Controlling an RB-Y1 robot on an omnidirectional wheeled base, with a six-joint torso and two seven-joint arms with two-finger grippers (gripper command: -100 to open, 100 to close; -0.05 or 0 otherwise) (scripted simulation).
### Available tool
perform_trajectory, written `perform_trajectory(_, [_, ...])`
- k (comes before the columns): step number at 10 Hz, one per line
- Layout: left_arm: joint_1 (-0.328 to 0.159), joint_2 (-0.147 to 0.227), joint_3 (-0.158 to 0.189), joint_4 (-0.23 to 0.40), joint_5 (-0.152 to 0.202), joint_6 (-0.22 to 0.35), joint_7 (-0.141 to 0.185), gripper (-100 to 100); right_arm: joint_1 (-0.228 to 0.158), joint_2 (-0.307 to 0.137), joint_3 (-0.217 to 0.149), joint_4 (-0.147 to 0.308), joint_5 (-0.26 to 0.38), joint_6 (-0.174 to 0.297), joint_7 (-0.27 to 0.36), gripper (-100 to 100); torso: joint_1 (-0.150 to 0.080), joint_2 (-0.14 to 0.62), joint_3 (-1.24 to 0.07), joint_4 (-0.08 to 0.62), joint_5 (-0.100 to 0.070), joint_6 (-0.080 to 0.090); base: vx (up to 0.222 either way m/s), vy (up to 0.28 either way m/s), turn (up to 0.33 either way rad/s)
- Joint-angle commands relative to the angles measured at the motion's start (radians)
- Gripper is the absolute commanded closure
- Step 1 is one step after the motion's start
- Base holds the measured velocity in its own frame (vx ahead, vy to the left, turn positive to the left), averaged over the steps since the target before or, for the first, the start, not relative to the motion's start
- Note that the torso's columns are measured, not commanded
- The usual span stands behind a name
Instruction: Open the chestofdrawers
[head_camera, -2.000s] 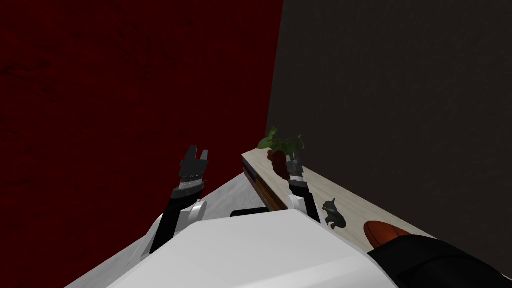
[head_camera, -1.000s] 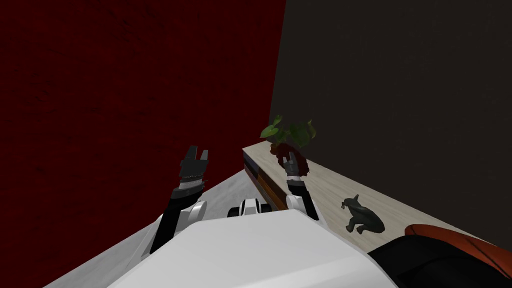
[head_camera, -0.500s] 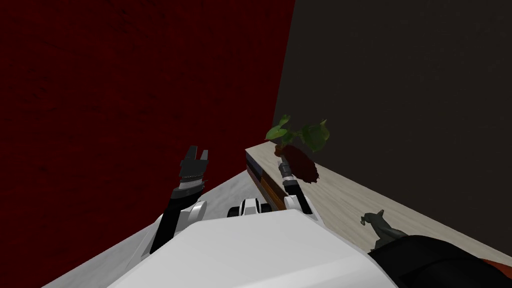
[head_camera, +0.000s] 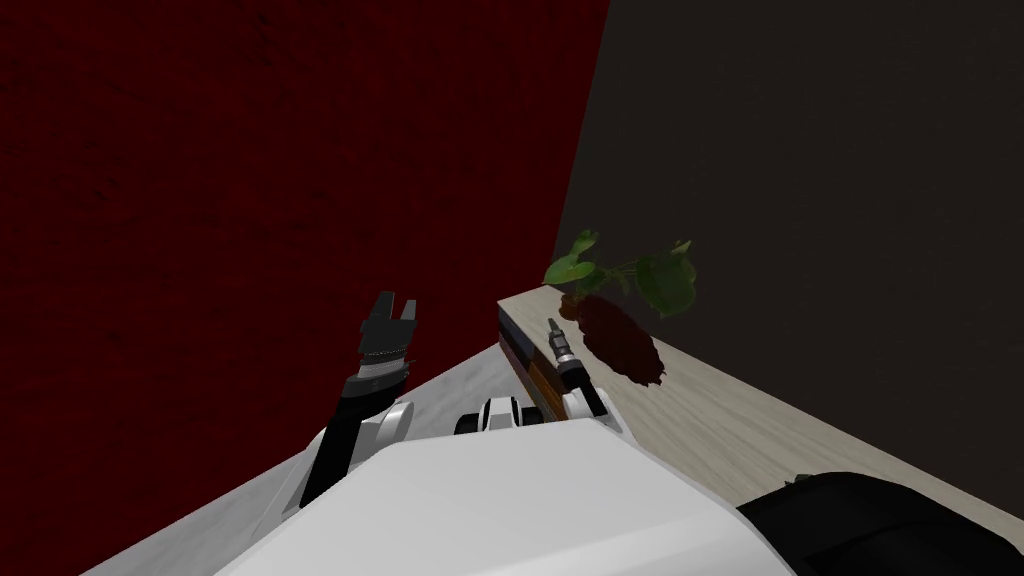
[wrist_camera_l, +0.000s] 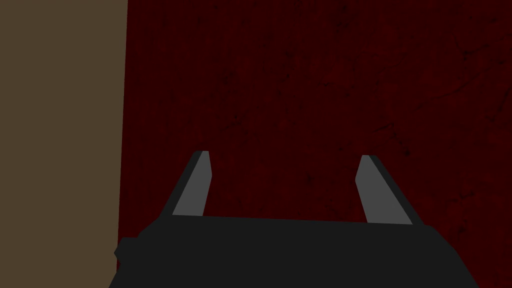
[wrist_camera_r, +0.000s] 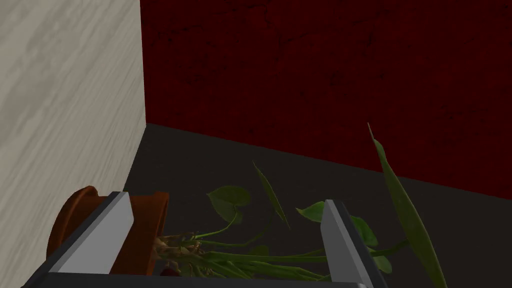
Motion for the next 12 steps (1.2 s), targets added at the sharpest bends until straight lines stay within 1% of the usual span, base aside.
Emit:
perform_trajectory(1, [0.000, 0.000, 0.000, 0.000, 0.000, 0.000, 0.000, 0, -0.006, -0.007, 0.029, 0.044, 0.032, 0.067, 0.009, -100, 0.000, -0.001, 0.000, 0.000, 0.000, -0.001, 0.094, 0.040, 0.060])
perform_trajectory(2, [0.000, 0.000, 0.000, 0.000, 0.000, 0.000, 0.000, 0, -0.021, -0.012, 0.053, 0.088, 0.060, 0.099, 0.017, -100, -0.001, 0.000, 0.000, 0.000, 0.000, 0.000, 0.110, 0.057, 0.134])
perform_trajectory(3, [0.000, 0.000, 0.000, 0.000, 0.000, 0.000, 0.000, 0, -0.021, -0.012, 0.053, 0.088, 0.060, 0.125, 0.017, -100, 0.001, -0.001, 0.000, 0.000, 0.000, -0.001, 0.094, 0.054, 0.055])
perform_trajectory(4, [0.000, 0.000, 0.000, 0.000, 0.000, 0.000, 0.000, 0, -0.035, -0.016, 0.077, 0.124, 0.090, 0.159, 0.024, -100, 0.001, 0.000, 0.000, 0.000, 0.000, 0.000, 0.123, 0.067, 0.095])
perform_trajectory(5, [0.000, 0.000, 0.000, 0.000, 0.000, 0.000, 0.000, 0, -0.035, -0.016, 0.077, 0.134, 0.090, 0.186, 0.024, -100, 0.002, -0.002, -0.001, 0.000, 0.000, -0.001, 0.107, 0.044, 0.068])
perform_trajectory(6, [0.000, 0.000, 0.000, 0.000, 0.000, 0.000, 0.000, 0, -0.050, -0.019, 0.102, 0.168, 0.121, 0.215, 0.031, -100, 0.000, -0.001, 0.000, 0.000, 0.000, 0.000, 0.109, 0.049, 0.128])
perform_trajectory(7, [0.000, 0.000, 0.000, 0.000, 0.000, 0.000, 0.000, 0, -0.050, -0.019, 0.102, 0.182, 0.121, 0.249, 0.031, -100, 0.000, -0.001, 0.000, 0.000, 0.000, -0.001, 0.088, 0.047, 0.070])
perform_trajectory(8, [0.000, 0.000, 0.000, 0.000, 0.000, 0.000, 0.000, 0, -0.065, -0.021, 0.128, 0.215, 0.153, 0.283, 0.038, -100, 0.000, 0.001, 0.000, 0.000, 0.000, 0.000, 0.111, 0.048, 0.142])
perform_trajectory(9, [0.000, 0.000, 0.000, 0.000, 0.000, 0.000, 0.000, 0, -0.065, -0.021, 0.128, 0.232, 0.153, 0.313, 0.038, -100, 0.001, -0.001, 0.000, 0.000, 0.000, -0.001, 0.104, 0.049, 0.077])
perform_trajectory(10, [0.000, 0.000, 0.000, 0.000, 0.000, 0.000, 0.000, 0, -0.080, -0.023, 0.154, 0.270, 0.185, 0.345, 0.045, -100, 0.001, -0.001, 0.000, 0.000, 0.000, 0.000, 0.125, 0.072, 0.114])
perform_trajectory(11, [0.000, 0.000, 0.000, 0.000, 0.000, 0.000, 0.000, 0, -0.080, -0.023, 0.154, 0.282, 0.185, 0.375, 0.045, -100, 0.002, -0.002, -0.001, 0.000, 0.000, -0.001, 0.108, 0.061, 0.071])
perform_trajectory(12, [0.000, 0.000, 0.000, 0.000, 0.000, 0.000, 0.000, 0, -0.095, -0.024, 0.179, 0.312, 0.218, 0.404, 0.052, -100, 0.001, -0.001, 0.000, 0.000, 0.000, 0.000, 0.122, 0.077, 0.145])
